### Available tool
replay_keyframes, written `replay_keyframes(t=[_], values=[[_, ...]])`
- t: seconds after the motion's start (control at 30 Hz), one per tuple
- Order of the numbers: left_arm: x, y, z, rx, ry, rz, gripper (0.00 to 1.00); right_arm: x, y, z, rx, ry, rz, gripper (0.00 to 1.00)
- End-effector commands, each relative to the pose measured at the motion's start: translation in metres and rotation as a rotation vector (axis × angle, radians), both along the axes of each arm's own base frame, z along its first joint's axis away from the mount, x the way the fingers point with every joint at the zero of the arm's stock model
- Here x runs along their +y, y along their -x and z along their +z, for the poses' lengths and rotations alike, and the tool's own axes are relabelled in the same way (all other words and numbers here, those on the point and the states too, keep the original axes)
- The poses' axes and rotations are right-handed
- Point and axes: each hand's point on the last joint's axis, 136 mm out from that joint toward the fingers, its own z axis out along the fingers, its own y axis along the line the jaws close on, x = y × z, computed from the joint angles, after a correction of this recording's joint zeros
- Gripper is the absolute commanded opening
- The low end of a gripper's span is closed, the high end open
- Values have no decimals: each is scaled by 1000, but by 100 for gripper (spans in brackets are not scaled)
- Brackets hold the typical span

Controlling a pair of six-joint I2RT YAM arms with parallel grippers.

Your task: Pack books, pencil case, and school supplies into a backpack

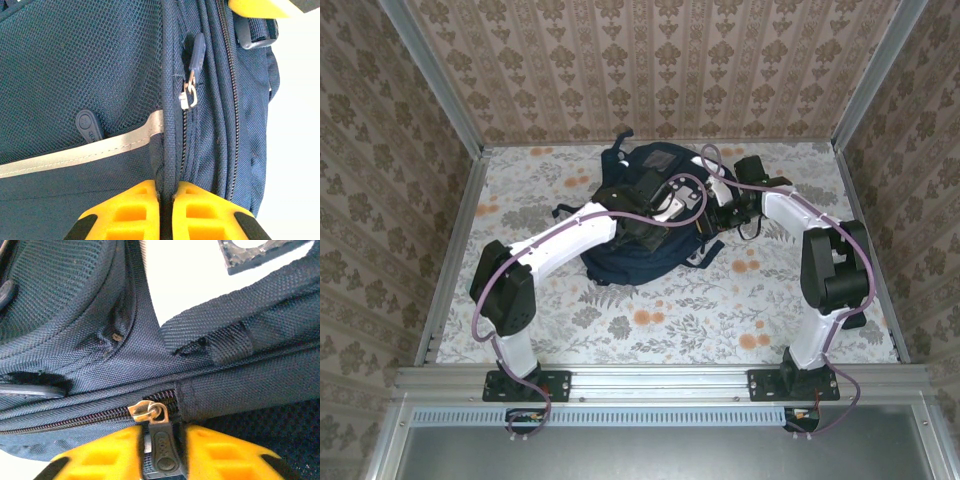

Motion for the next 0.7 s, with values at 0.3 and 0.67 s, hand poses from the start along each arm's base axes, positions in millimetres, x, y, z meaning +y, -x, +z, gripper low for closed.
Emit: replay_keyframes(t=[0.3, 0.67], values=[[-12, -22, 31, -55, 134, 116, 7, 2, 27, 32, -76, 72, -142, 0], [-38, -24, 45, 8, 374, 186, 7, 61, 95, 32, 17, -191, -154, 0]])
